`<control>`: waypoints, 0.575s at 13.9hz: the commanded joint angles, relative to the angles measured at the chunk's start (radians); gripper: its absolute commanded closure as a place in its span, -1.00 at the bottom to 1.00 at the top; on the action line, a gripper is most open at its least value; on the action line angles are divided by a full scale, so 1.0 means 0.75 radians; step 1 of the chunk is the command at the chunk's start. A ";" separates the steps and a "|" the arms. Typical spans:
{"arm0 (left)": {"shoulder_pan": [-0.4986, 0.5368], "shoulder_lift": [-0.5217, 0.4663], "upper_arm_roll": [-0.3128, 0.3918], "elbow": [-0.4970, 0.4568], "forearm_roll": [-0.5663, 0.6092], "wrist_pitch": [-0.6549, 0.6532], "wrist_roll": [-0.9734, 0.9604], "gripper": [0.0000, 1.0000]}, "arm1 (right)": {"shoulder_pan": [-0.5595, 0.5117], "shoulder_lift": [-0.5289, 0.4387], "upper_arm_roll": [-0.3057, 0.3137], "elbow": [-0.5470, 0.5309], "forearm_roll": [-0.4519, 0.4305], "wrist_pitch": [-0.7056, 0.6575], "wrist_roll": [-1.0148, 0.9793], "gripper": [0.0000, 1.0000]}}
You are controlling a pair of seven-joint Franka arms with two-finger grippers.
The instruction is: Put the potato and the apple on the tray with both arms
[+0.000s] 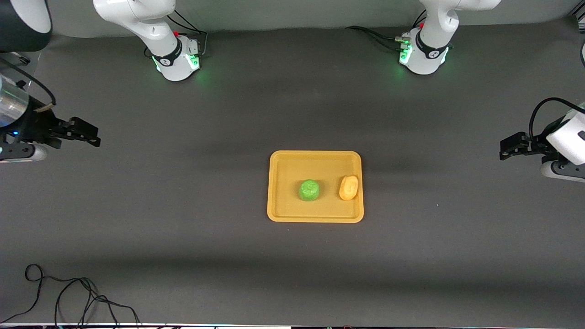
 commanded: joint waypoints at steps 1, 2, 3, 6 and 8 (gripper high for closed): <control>-0.002 -0.043 0.001 -0.039 0.017 -0.008 -0.004 -0.99 | -0.115 -0.017 0.042 -0.035 0.017 0.031 -0.100 -1.00; -0.002 -0.043 0.001 -0.039 0.017 -0.008 -0.004 -0.99 | -0.115 -0.017 0.040 -0.035 0.011 0.031 -0.104 -1.00; -0.002 -0.041 0.001 -0.039 0.017 -0.010 -0.002 -0.99 | -0.115 -0.009 0.038 -0.027 0.006 0.033 -0.104 -1.00; -0.002 -0.041 0.003 -0.039 0.017 -0.012 -0.004 -0.99 | -0.111 0.007 0.038 -0.006 -0.002 0.031 -0.100 -1.00; -0.002 -0.039 0.003 -0.037 0.017 -0.012 -0.004 -0.99 | -0.111 0.011 0.038 -0.006 -0.002 0.029 -0.100 -1.00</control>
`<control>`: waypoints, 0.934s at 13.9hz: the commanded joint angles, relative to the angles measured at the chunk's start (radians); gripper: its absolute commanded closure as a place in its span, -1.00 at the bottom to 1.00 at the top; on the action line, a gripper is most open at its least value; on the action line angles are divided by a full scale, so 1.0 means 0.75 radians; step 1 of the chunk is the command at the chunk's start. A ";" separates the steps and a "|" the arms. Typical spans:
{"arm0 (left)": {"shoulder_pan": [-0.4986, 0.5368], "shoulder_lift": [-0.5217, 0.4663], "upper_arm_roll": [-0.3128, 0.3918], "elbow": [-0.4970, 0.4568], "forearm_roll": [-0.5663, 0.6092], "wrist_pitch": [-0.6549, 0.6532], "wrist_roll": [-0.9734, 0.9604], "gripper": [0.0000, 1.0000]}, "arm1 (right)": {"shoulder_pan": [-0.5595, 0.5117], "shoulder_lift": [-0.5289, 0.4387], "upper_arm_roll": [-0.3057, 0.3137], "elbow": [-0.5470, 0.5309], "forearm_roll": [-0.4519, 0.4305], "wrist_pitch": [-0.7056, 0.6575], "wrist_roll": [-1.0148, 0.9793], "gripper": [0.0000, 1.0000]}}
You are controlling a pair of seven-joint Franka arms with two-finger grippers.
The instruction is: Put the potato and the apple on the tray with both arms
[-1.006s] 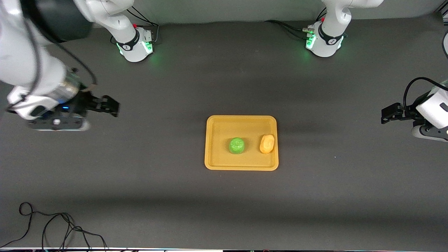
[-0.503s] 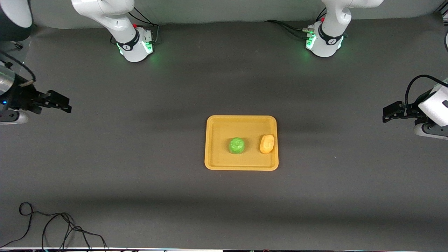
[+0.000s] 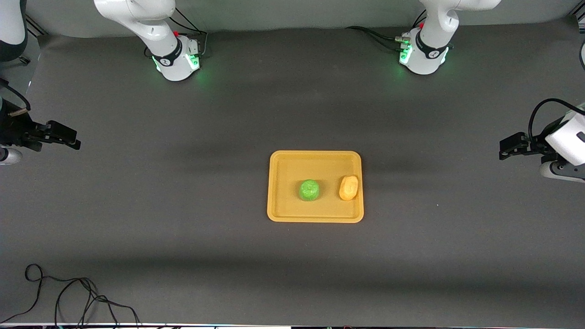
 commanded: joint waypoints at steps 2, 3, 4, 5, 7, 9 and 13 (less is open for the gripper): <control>-0.006 -0.041 0.001 -0.027 0.016 -0.014 -0.004 -0.99 | 0.006 0.005 -0.001 0.006 -0.002 0.004 -0.018 -1.00; -0.006 -0.041 -0.001 -0.027 0.016 -0.014 -0.004 -0.99 | 0.017 0.003 -0.007 0.006 -0.002 0.002 -0.018 -1.00; -0.006 -0.041 -0.001 -0.027 0.016 -0.016 -0.004 -0.99 | 0.019 0.001 -0.009 0.008 0.000 0.000 -0.018 -1.00; -0.006 -0.041 -0.001 -0.027 0.016 -0.016 -0.004 -0.99 | 0.015 0.001 -0.007 0.008 0.004 0.000 -0.020 -1.00; -0.006 -0.041 -0.001 -0.027 0.016 -0.018 -0.004 -0.99 | 0.009 0.001 -0.011 0.006 0.015 -0.002 -0.020 -1.00; -0.006 -0.041 0.001 -0.027 0.016 -0.018 -0.004 -0.99 | 0.011 0.001 -0.011 0.006 0.015 -0.002 -0.020 -1.00; -0.006 -0.033 -0.001 -0.025 0.016 -0.030 -0.002 -0.99 | 0.011 0.001 -0.011 0.008 0.017 -0.002 -0.018 -1.00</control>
